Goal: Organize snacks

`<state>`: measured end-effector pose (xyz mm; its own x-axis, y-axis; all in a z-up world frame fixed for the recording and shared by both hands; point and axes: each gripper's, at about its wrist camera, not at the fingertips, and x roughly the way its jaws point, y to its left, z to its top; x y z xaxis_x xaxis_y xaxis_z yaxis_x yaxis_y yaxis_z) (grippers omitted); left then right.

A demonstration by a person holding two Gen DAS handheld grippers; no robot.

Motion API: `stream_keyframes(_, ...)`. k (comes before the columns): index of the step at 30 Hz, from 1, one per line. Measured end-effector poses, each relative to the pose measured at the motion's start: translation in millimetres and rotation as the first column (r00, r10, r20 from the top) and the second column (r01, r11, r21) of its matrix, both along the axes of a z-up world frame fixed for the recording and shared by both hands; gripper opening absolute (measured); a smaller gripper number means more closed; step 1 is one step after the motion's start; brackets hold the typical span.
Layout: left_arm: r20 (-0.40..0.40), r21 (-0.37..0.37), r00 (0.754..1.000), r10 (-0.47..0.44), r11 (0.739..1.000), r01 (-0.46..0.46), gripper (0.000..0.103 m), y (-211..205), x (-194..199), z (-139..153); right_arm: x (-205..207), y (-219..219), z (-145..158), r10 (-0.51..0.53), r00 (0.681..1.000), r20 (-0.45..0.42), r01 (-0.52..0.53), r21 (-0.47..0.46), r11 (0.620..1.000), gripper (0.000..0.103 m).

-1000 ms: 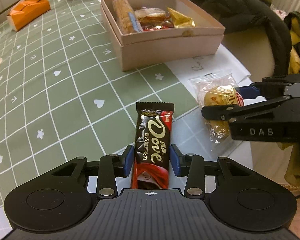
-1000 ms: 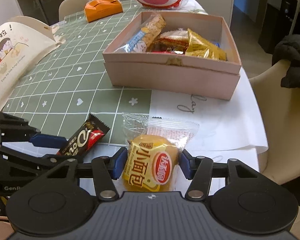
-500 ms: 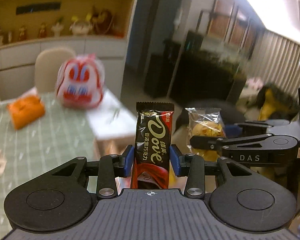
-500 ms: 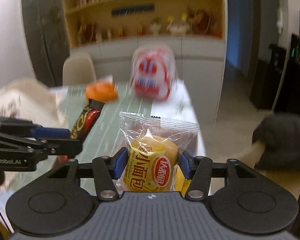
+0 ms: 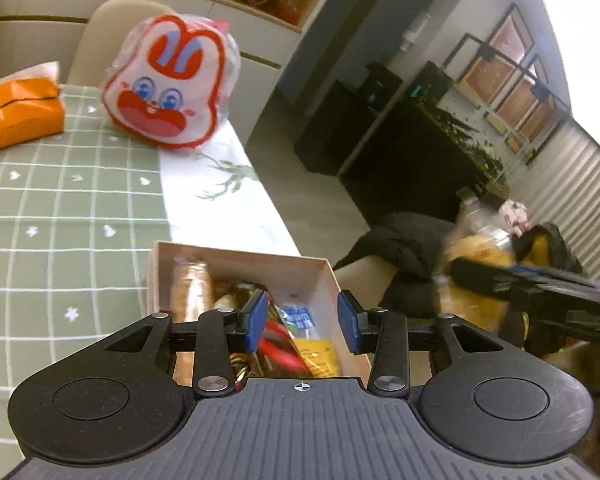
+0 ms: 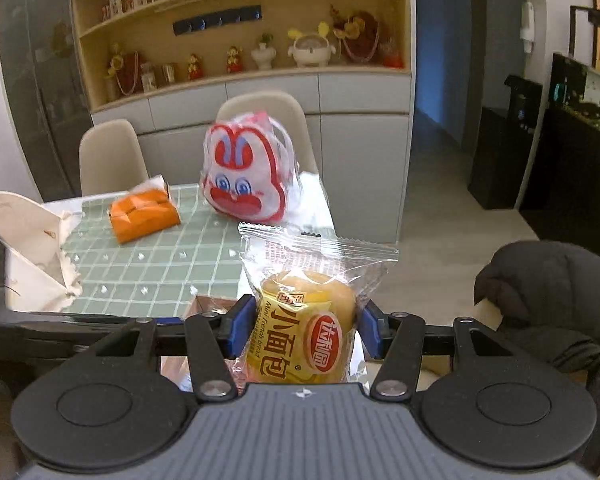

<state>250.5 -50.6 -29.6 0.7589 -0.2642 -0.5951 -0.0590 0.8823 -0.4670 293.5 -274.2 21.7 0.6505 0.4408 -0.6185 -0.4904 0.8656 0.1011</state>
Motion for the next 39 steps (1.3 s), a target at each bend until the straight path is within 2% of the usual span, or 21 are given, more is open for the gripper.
stream_keyframes(5,-0.011,0.03,0.99,0.142,0.99,-0.141,0.043,20,-48,7,17,18,-33,0.034,0.99,-0.134,-0.027,0.056,0.998,0.054)
stream_keyframes(8,-0.035,0.068,0.976,0.215,0.975,-0.212,0.043,24,-77,8,23,32,-49,0.038,0.986,-0.165,-0.03,0.056,0.998,0.056)
stream_keyframes(10,-0.047,0.097,0.971,0.236,0.968,-0.231,0.043,24,-93,7,18,38,-57,0.027,0.986,-0.162,-0.022,0.036,0.999,0.062)
stream_keyframes(15,-0.065,0.129,0.979,0.192,0.975,-0.183,0.041,11,-115,5,-11,38,-60,0.023,0.997,-0.074,-0.024,-0.017,1.0,0.063)
stream_keyframes(18,-0.049,0.155,0.989,0.14,0.979,-0.131,0.026,-5,-123,10,-35,27,-49,0.021,0.999,-0.043,-0.021,-0.004,1.0,0.069)
stream_keyframes(21,-0.043,0.194,0.995,0.085,0.978,-0.075,0.021,-26,-129,16,-60,16,-42,0.043,0.997,-0.068,-0.042,0.015,0.999,0.072)
stream_keyframes(24,-0.089,0.214,0.994,0.055,0.976,-0.035,0.019,-43,-136,22,-84,5,-41,0.029,0.99,-0.136,-0.026,0.02,0.999,0.072)
stream_keyframes(27,-0.101,0.265,0.993,0.059,0.964,-0.03,0.019,-55,-146,36,-107,-8,-38,0.015,0.983,-0.184,-0.013,0.013,1.0,0.072)
stream_keyframes(30,-0.09,0.303,0.993,0.077,0.952,-0.046,0.018,-63,-152,50,-122,-19,-29,-0.005,0.981,-0.196,0.007,0.011,1.0,0.072)
stream_keyframes(35,-0.115,0.288,0.992,0.047,0.957,-0.012,0.018,-72,-151,51,-135,-24,-24,-0.019,0.974,-0.228,0.024,0.018,1.0,0.072)
stream_keyframes(39,-0.124,0.29,0.991,0.04,0.957,-0.002,0.018,-78,-154,48,-142,-20,-27,-0.009,0.973,-0.23,0.005,-0.015,1.0,0.072)
